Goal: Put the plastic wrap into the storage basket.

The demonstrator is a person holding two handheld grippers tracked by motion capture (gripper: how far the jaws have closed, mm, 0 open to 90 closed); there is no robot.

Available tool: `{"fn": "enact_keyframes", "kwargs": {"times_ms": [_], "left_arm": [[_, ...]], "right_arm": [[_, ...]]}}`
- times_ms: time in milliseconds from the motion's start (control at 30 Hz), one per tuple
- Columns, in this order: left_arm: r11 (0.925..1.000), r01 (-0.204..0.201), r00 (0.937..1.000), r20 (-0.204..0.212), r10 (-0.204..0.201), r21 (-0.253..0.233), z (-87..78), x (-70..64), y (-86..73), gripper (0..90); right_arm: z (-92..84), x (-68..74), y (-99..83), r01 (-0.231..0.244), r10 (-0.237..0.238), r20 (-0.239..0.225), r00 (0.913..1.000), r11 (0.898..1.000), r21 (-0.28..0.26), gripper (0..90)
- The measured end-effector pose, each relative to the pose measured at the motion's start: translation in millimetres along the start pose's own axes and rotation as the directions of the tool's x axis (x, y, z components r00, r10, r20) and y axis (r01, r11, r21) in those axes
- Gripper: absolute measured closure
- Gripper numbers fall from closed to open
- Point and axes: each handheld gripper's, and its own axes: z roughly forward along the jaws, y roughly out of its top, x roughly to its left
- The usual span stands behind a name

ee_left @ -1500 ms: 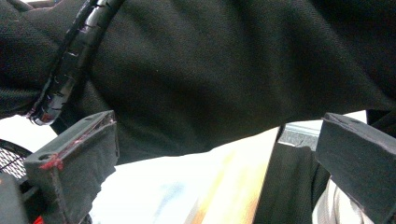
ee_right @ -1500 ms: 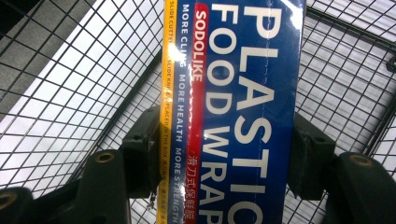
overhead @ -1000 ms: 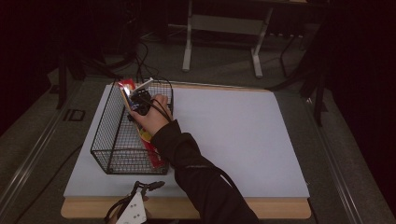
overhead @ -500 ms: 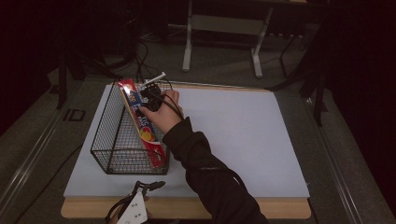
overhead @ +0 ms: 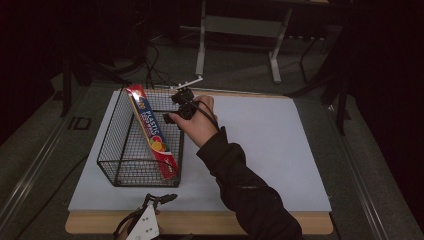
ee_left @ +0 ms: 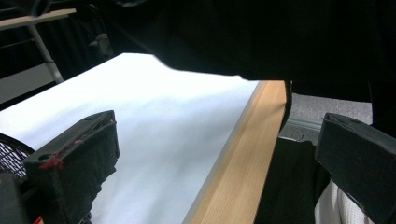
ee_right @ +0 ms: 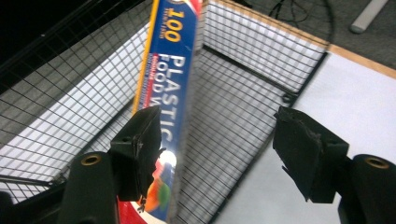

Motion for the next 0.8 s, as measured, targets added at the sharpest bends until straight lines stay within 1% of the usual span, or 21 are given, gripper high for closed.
{"fn": "enact_keyframes", "kwargs": {"times_ms": [33, 67, 133, 200, 267, 433, 600, 733, 800], "left_arm": [[1.0, 0.0, 1.0, 0.0, 0.0, 0.0, 0.0, 0.0, 0.0, 0.1], [1.0, 0.001, 1.0, 0.001, -0.001, 0.002, 0.6, 0.1, -0.1, 0.1], [1.0, 0.0, 1.0, 0.001, 0.0, 0.004, 1.1, 0.0, -0.2, 0.1], [1.0, -0.001, 1.0, 0.002, 0.001, 0.007, 1.6, 0.0, -0.2, 0.1], [1.0, -0.004, 1.0, 0.004, 0.004, 0.008, 2.2, 0.0, -0.2, 0.1], [0.9999, -0.003, 1.0, 0.002, 0.003, 0.014, 3.1, 0.6, -0.8, 0.1], [0.9999, -0.002, 1.0, 0.004, 0.002, 0.017, 4.3, 0.6, -1.1, 0.1], [0.9998, -0.004, 1.0, 0.004, 0.003, 0.021, 5.0, 0.8, -1.0, 0.1], [0.9998, -0.002, 1.0, 0.003, 0.002, 0.019, 5.0, 0.8, -0.9, 0.1]], "right_arm": [[0.0, 0.0, 0.0, 0.0, 0.0, 0.0, 1.0, 1.0, 0.0, 32.2], [-5.4, -5.8, -4.4, -0.011, 0.011, 0.008, 0.9999, 1.0, -0.004, 32.3], [-7.3, -8.1, -6.0, -0.009, 0.009, 0.012, 0.9999, 1.0, -0.004, 32.2], [-12.3, -14.9, -10.9, -0.017, 0.018, 0.021, 0.9996, 1.0, -0.012, 32.2], [-16.9, -20.0, -14.9, -0.029, 0.029, 0.017, 0.9994, 0.999, -0.017, 32.2], [-32.7, -31.2, -24.6, -0.033, 0.034, 0.026, 0.9991, 0.999, -0.041, 32.2], [-47.7, -42.9, -38.0, -0.037, 0.039, 0.032, 0.9987, 0.998, -0.057, 32.3], [-55.8, -51.9, -50.9, -0.066, 0.068, 0.026, 0.9974, 0.995, -0.076, 32.3], [-58.2, -55.4, -57.3, -0.057, 0.06, 0.04, 0.9974, 0.996, -0.069, 32.3]]}}
